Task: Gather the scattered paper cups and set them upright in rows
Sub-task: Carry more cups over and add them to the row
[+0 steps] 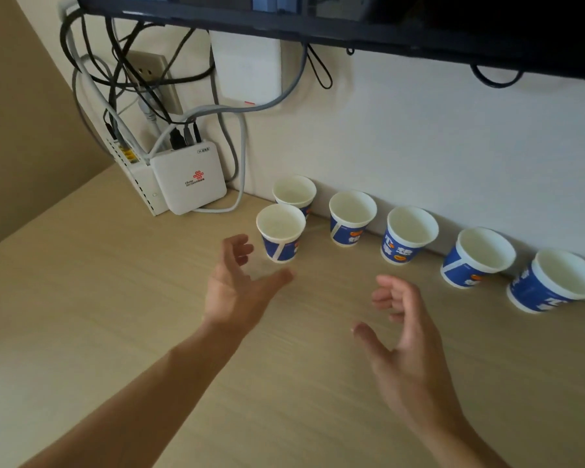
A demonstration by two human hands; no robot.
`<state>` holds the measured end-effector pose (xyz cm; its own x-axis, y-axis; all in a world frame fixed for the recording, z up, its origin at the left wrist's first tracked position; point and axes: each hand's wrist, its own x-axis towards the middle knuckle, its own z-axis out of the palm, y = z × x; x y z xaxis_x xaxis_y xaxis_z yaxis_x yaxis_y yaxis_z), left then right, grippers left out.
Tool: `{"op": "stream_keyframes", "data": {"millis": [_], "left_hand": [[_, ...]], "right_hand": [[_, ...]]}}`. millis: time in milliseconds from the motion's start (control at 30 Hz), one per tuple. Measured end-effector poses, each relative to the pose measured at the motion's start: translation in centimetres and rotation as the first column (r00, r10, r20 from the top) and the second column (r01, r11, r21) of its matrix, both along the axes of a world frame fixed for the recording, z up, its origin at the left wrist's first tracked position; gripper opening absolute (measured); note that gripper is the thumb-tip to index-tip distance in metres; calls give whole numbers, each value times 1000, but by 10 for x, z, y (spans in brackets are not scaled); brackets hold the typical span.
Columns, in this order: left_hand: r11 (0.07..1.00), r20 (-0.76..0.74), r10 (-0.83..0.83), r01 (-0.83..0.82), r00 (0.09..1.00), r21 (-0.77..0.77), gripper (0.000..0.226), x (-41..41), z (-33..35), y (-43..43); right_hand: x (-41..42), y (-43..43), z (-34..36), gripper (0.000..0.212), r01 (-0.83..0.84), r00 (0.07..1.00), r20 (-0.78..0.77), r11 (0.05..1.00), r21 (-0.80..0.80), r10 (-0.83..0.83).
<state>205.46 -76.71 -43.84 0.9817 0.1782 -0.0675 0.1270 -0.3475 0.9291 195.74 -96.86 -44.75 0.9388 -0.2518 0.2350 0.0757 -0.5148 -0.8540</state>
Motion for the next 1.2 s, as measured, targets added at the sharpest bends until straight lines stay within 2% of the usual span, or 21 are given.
{"op": "stream_keyframes", "data": {"millis": [200, 433, 533, 667, 800, 1000, 1200], "left_hand": [[988, -71, 16, -27, 997, -152, 68, -93, 33, -11], [963, -139, -195, 162, 971, -216, 48, -181, 123, -25], [936, -134, -297, 261, 945, -235, 50, -215, 162, -25], [891, -110, -428, 398, 897, -220, 37, -259, 205, -27], [823, -97, -553, 524, 828, -219, 18, -304, 230, -43], [742, -58, -653, 623, 755, -250, 16, -386, 254, -107], [692, -23, -699, 669, 715, -271, 13, -487, 272, -178]], "right_hand": [[-16, 6, 37, 59, 82, 994, -77, 997, 4, -82], [-93, 27, 120, 53, 256, 950, -221, 956, 140, -222], [-135, 35, 155, 50, 329, 930, -245, 920, 214, -275], [-196, 33, 195, 42, 443, 893, -251, 830, 339, -374], [-266, 16, 217, 34, 565, 824, -250, 695, 445, -509], [-375, -30, 231, 29, 670, 704, -223, 525, 525, -675], [-479, -70, 249, 27, 666, 646, -193, 423, 614, -738]]}}
